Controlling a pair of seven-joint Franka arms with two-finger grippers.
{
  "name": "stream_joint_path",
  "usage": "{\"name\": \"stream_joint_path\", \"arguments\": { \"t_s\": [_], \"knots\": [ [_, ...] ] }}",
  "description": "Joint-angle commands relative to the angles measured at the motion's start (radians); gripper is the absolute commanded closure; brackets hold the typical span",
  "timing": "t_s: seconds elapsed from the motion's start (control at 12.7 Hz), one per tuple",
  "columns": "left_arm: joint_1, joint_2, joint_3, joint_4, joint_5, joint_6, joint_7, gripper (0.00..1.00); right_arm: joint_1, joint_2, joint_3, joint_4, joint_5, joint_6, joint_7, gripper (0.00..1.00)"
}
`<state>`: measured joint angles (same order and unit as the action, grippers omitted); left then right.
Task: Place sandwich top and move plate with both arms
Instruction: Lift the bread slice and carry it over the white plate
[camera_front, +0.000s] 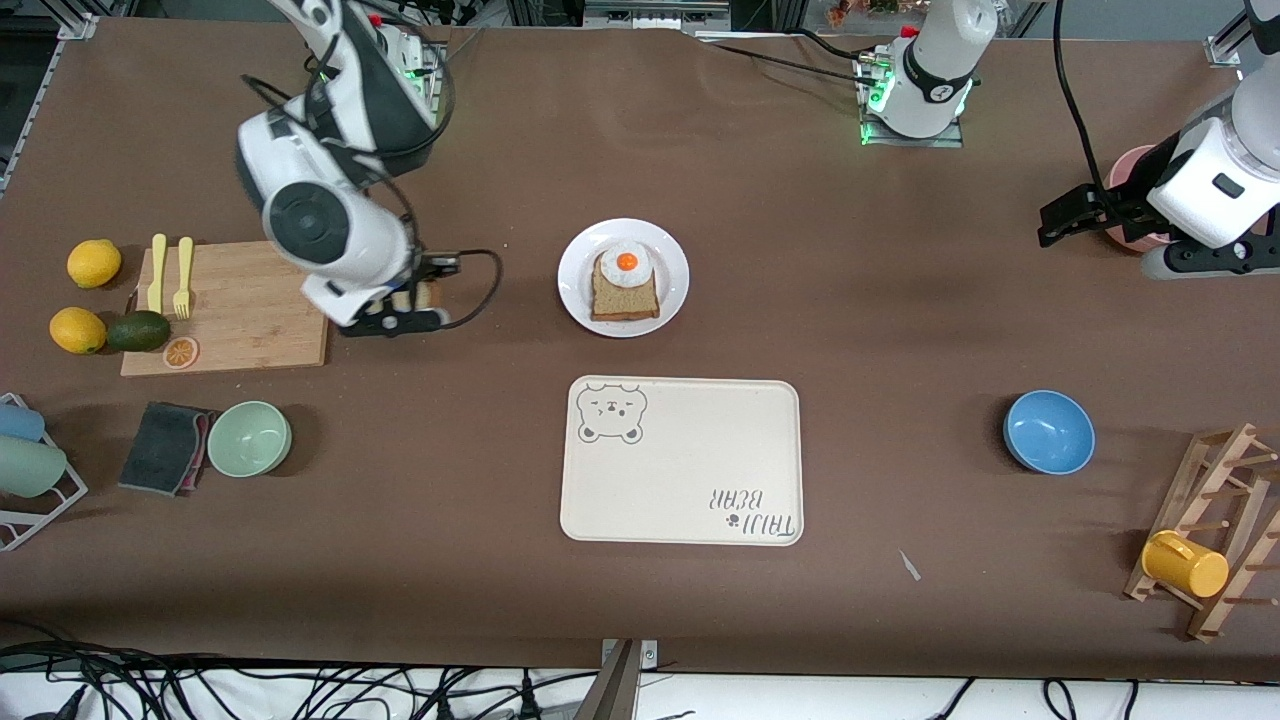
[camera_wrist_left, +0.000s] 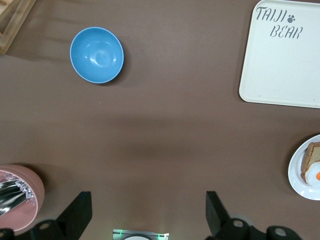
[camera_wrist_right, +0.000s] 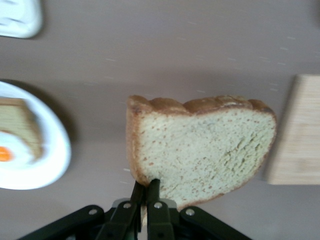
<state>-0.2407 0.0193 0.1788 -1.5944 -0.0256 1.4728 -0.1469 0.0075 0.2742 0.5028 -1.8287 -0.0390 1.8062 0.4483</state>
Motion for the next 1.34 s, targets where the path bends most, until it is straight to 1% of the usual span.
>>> {"name": "stream_joint_path", "arguments": {
  "t_s": [0.0, 0.24, 0.31, 0.47, 0.63, 0.71, 0.87, 1.02, 1.1, 1.18, 1.26],
  "knots": [
    [0.004, 0.005, 0.001, 0.022, -0.027, -0.019, 0.000, 0.00, 0.107, 0.054, 0.011, 0.025, 0.014, 0.062, 0.120, 1.00],
    [0.004, 0.005, 0.001, 0.022, -0.027, -0.019, 0.000, 0.00, 0.279, 0.132, 0.010, 0.028, -0.004, 0.230, 0.352, 1.00],
    [0.004, 0.005, 0.001, 0.022, -0.025, -0.019, 0.000, 0.00, 0.320, 0.164, 0.008, 0.043, -0.010, 0.278, 0.390, 1.00],
    [0.004, 0.005, 0.001, 0.022, -0.027, -0.019, 0.000, 0.00, 0.373, 0.227, 0.006, 0.090, -0.034, 0.301, 0.455, 1.00],
    [0.004, 0.005, -0.001, 0.022, -0.027, -0.019, 0.000, 0.00, 0.440, 0.311, 0.005, 0.173, -0.096, 0.301, 0.567, 1.00],
    [0.004, 0.005, 0.001, 0.024, -0.027, -0.019, 0.000, 0.00, 0.451, 0.344, 0.005, 0.202, -0.126, 0.301, 0.607, 1.00],
    [0.004, 0.005, 0.001, 0.022, -0.027, -0.019, 0.000, 0.00, 0.451, 0.375, 0.005, 0.212, -0.130, 0.305, 0.612, 1.00],
    [0.004, 0.005, -0.001, 0.022, -0.027, -0.019, 0.000, 0.00, 0.457, 0.382, 0.005, 0.215, -0.130, 0.305, 0.613, 1.00],
    [0.004, 0.005, 0.001, 0.022, -0.027, -0.019, 0.000, 0.00, 0.453, 0.387, 0.003, 0.216, -0.122, 0.305, 0.625, 0.82],
    [0.006, 0.007, 0.001, 0.022, -0.027, -0.019, 0.000, 0.00, 0.450, 0.387, 0.003, 0.218, -0.122, 0.305, 0.648, 0.47],
    [0.008, 0.007, 0.001, 0.022, -0.027, -0.019, 0.000, 0.00, 0.448, 0.384, 0.003, 0.220, -0.122, 0.303, 0.664, 0.07]
  ]
}}
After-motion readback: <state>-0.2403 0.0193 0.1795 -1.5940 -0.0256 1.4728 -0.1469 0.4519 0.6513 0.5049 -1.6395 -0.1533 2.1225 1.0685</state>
